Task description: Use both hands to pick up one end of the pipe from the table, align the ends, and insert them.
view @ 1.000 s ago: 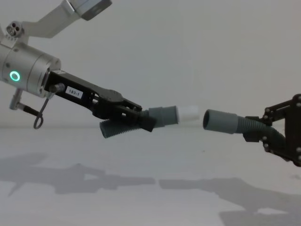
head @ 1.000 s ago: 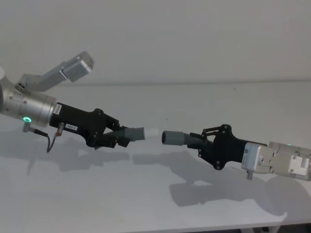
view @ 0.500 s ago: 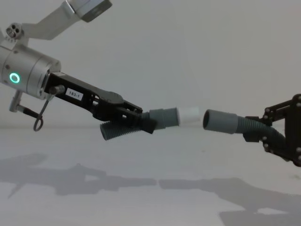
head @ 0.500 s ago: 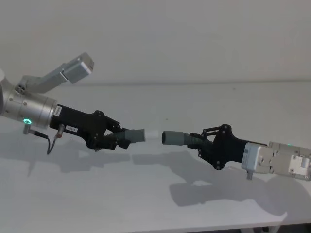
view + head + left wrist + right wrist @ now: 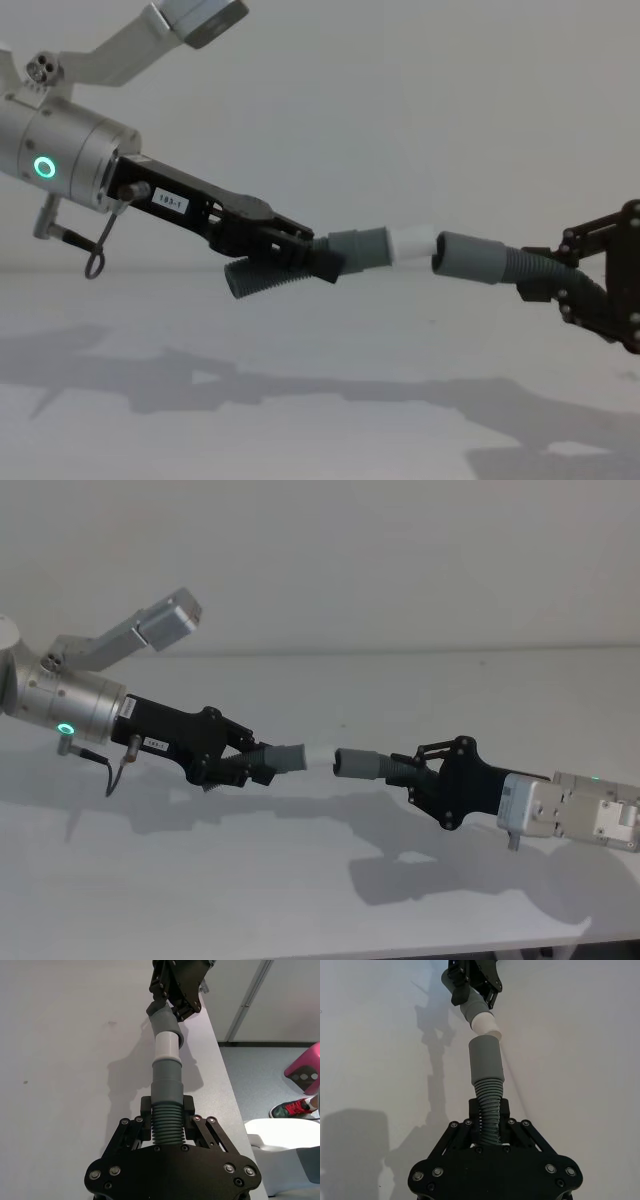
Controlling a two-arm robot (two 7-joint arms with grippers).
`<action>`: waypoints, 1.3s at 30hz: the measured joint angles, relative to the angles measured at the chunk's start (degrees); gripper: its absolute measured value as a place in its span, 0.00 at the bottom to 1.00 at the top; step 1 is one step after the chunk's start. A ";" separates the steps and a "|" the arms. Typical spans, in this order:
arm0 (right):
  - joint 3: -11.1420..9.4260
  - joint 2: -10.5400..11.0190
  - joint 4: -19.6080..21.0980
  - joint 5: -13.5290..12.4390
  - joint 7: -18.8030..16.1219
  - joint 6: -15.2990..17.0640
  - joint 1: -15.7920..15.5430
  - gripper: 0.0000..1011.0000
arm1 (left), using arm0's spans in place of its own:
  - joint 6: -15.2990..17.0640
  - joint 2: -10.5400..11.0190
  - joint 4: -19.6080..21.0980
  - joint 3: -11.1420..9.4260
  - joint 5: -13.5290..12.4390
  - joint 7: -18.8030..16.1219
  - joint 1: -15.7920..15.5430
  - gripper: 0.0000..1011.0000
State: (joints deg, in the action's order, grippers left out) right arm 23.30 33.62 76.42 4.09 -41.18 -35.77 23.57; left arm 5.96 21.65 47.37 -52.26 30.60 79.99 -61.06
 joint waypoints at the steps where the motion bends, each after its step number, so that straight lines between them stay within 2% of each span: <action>1: 0.00 0.00 0.00 0.00 0.00 0.00 0.00 0.18 | -0.02 -0.04 -0.09 -0.05 0.02 0.02 -0.03 0.32; 39: 0.00 0.00 0.00 0.00 0.00 0.00 0.00 0.18 | 1.97 -0.86 0.43 -2.82 1.51 0.63 0.12 0.32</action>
State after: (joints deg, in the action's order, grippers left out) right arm 23.30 33.62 76.42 4.09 -41.18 -35.77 23.57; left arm 7.93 20.79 47.80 -55.08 32.11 80.62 -60.95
